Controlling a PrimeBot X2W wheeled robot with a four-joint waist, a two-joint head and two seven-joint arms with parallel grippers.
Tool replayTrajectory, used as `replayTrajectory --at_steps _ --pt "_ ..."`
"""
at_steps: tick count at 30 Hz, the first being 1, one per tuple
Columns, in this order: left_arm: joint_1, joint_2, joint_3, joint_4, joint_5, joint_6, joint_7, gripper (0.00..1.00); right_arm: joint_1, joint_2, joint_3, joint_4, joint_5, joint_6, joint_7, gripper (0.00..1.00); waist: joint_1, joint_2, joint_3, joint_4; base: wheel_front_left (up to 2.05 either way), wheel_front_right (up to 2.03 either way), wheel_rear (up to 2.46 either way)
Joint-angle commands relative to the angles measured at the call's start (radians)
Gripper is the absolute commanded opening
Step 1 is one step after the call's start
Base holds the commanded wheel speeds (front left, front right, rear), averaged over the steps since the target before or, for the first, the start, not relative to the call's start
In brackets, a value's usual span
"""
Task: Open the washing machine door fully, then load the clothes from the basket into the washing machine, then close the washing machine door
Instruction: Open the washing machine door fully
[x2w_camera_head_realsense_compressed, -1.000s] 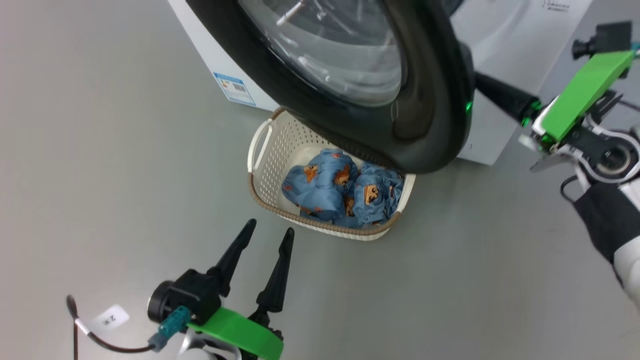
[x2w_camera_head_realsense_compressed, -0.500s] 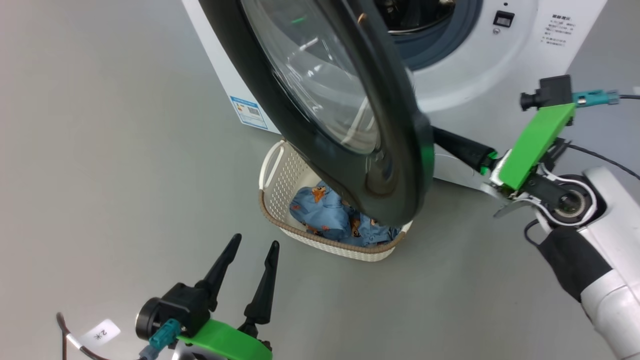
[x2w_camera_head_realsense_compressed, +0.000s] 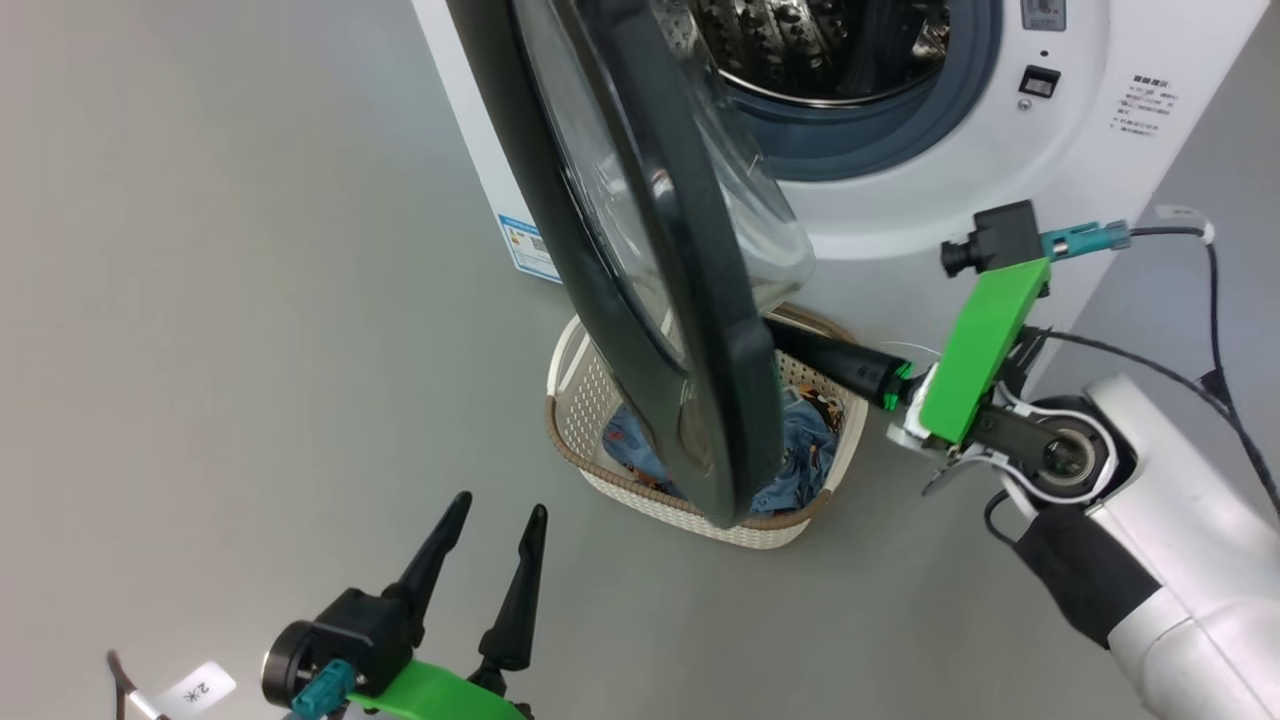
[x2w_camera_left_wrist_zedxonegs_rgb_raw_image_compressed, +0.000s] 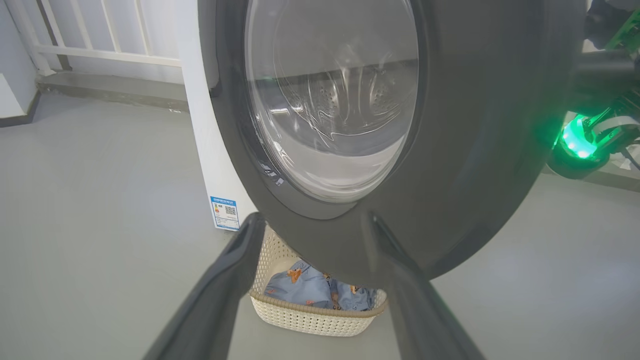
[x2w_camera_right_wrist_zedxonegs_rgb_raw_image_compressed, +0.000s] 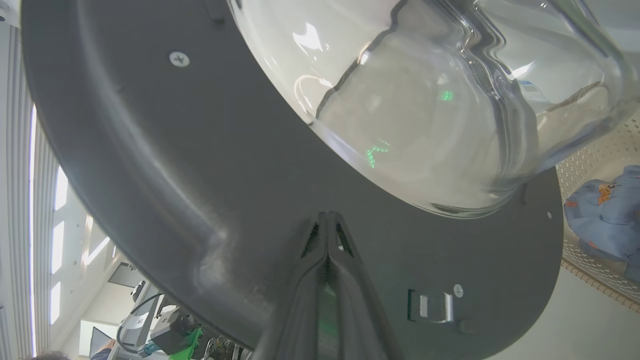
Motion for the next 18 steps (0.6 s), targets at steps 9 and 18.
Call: replayTrajectory --at_steps 9,18 --pt "-0.001 0.011 0.055 -0.017 0.017 -0.009 -0.006 1.0 0.042 0.072 0.071 -0.053 -0.009 0.008 0.016 0.0 0.0 0.0 -0.024 0.021 0.0 0.0 0.0" --pt "0.004 0.011 0.068 -0.011 0.025 -0.015 -0.006 1.0 0.056 0.116 0.101 -0.064 -0.005 0.008 0.007 0.0 0.0 0.0 -0.043 0.034 0.0 0.0 0.0"
